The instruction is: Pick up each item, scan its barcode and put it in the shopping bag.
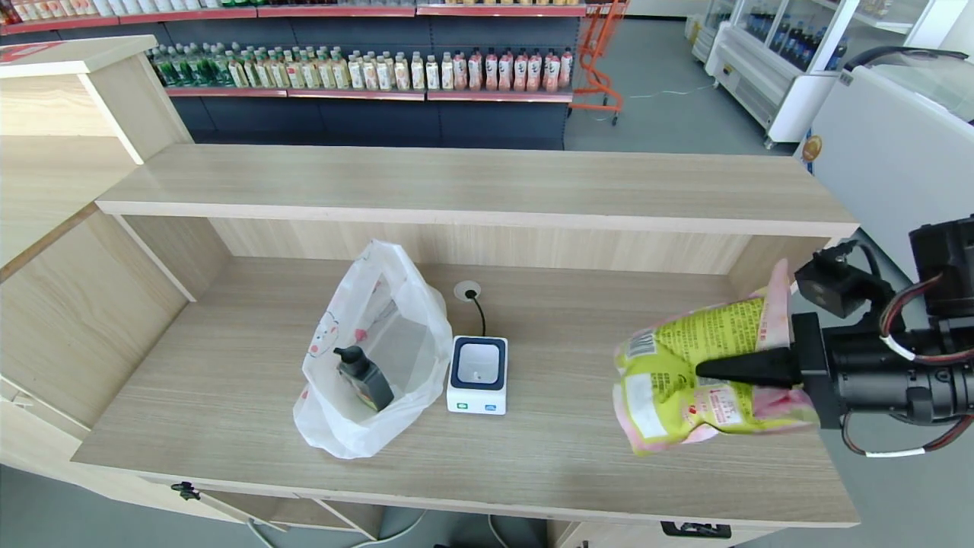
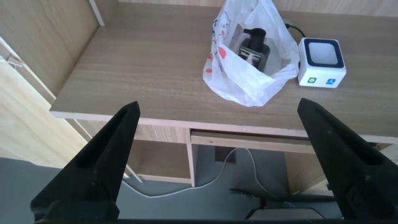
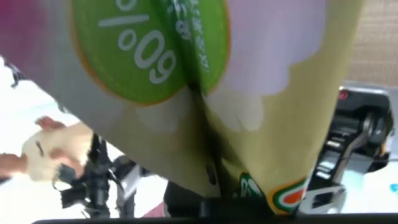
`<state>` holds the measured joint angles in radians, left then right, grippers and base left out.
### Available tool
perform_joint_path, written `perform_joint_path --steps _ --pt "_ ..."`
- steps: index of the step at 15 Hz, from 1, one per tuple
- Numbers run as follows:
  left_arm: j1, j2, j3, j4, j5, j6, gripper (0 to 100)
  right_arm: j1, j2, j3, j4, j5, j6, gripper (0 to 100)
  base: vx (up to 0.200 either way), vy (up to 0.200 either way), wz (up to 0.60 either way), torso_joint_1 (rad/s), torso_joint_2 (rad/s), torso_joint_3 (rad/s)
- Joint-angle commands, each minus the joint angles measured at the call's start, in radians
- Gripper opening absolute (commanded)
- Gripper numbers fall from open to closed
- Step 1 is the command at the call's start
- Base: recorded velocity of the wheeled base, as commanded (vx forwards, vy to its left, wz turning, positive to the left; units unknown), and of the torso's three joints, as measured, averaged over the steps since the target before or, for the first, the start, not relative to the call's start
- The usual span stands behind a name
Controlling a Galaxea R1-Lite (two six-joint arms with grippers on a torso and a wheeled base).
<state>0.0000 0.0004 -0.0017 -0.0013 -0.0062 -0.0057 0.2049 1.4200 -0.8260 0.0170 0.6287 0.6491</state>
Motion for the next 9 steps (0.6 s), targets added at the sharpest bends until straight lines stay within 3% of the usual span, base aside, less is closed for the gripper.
perform_joint_path --steps 1,4,9 --pt "0.000 0.000 0.000 0.000 0.000 0.000 100 0.068 -0.039 -0.156 0.244 -0.139 0.242 0 0.000 0.000 0.00 0.000 0.00 0.000" --pt "0.000 0.000 0.000 0.000 0.000 0.000 100 0.126 -0.029 -0.167 0.308 -0.199 0.475 0 0.000 0.000 0.00 0.000 0.00 0.000" --pt "0.000 0.000 0.000 0.000 0.000 0.000 100 0.126 -0.042 -0.157 0.307 -0.199 0.489 0 0.000 0.000 0.00 0.000 0.00 0.000"
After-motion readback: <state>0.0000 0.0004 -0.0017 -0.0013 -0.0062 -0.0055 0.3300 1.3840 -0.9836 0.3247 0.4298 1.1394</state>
